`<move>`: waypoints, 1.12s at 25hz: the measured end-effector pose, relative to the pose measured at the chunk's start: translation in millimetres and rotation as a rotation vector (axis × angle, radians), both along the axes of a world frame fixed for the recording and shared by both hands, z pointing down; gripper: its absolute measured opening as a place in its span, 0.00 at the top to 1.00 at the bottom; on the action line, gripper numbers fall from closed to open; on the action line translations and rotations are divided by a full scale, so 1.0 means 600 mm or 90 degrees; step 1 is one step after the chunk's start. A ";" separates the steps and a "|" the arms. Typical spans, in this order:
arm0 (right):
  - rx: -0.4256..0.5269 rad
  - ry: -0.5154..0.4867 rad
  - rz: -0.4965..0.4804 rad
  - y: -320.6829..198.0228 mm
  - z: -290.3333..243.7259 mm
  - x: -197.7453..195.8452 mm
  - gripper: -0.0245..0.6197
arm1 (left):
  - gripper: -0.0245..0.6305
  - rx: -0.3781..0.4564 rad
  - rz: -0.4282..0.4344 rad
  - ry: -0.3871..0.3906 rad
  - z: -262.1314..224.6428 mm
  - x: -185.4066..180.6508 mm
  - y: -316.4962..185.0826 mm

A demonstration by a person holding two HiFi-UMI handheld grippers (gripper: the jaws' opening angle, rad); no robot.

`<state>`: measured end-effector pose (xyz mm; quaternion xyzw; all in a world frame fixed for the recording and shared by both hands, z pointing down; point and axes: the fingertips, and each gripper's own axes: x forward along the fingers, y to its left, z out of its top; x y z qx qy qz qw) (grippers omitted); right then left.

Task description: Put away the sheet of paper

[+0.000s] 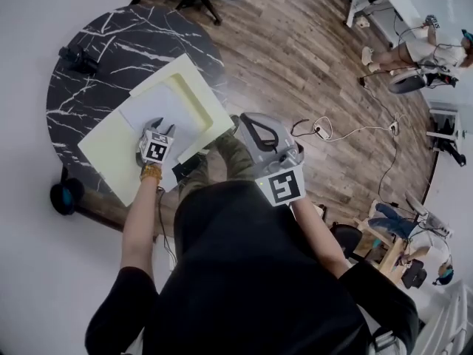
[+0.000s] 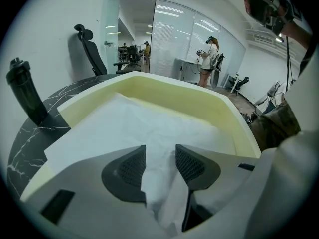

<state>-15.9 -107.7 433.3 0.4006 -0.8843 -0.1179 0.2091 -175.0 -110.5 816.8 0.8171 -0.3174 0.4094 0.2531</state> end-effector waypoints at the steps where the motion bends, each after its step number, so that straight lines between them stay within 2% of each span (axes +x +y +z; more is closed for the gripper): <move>1: 0.004 0.003 -0.007 0.000 -0.002 -0.003 0.96 | 0.66 0.000 0.003 -0.002 0.001 0.002 -0.003; 4: 0.022 0.001 -0.013 -0.005 -0.015 -0.006 0.96 | 0.66 0.003 0.013 0.003 0.004 0.016 -0.023; 9: 0.015 -0.003 -0.014 -0.005 -0.007 -0.018 0.96 | 0.67 -0.001 0.016 0.001 -0.004 0.016 -0.048; 19: 0.024 -0.009 0.004 -0.007 -0.015 -0.002 0.96 | 0.67 -0.008 0.045 0.005 -0.010 0.063 -0.068; 23: 0.058 -0.019 0.040 -0.022 -0.036 0.028 0.96 | 0.67 -0.006 0.035 0.010 -0.009 0.071 -0.081; 28: 0.057 -0.003 0.099 -0.029 -0.038 0.089 0.96 | 0.67 0.000 0.028 0.010 -0.008 0.086 -0.087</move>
